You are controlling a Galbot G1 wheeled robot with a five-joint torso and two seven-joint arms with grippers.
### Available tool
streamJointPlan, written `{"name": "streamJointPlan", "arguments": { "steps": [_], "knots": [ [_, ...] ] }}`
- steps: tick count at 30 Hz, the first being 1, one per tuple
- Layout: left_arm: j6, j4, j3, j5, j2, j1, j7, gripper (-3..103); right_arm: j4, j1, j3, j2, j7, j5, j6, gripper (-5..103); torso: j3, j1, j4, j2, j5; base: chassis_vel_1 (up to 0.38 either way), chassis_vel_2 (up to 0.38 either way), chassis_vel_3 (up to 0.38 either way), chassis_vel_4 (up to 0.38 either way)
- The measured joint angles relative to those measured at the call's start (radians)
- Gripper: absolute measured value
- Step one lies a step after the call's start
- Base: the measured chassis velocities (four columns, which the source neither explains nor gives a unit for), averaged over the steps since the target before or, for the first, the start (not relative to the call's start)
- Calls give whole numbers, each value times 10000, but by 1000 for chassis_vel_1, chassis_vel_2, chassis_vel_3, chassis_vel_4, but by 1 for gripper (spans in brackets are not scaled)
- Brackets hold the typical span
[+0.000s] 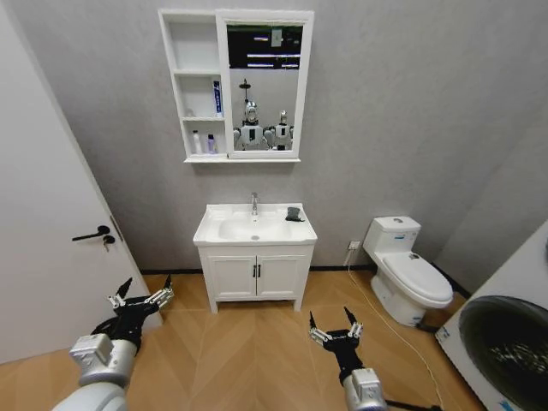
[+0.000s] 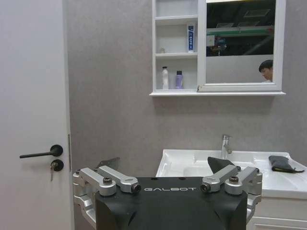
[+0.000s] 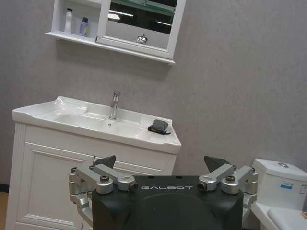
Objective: Move facial cleanser and shampoo from washbasin to cabinet, then wipe washbasin with towel.
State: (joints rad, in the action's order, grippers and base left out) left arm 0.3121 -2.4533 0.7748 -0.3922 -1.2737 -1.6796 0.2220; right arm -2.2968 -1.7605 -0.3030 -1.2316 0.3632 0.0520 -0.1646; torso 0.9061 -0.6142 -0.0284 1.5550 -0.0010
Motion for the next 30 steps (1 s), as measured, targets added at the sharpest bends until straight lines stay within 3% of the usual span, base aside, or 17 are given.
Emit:
{"name": "streamJointPlan", "arguments": {
  "steps": [3,9,30],
  "knots": [
    [0,0,-3,0,0,4,-8,100,0,-2,-61,11,-31,91,5,100,1,-1,-11,0,15,55,-16,-110,94],
    [0,0,-3,0,0,6,-8,100,-6,10,-74,15,-38,105,4,100,9,-27,-1,-13,13,-64,11,51,-24],
    [0,0,-2,0,0,3,-12,100,-25,9,-74,13,-35,99,-9,100,4,-12,0,-7,9,31,34,43,25]
  ]
}}
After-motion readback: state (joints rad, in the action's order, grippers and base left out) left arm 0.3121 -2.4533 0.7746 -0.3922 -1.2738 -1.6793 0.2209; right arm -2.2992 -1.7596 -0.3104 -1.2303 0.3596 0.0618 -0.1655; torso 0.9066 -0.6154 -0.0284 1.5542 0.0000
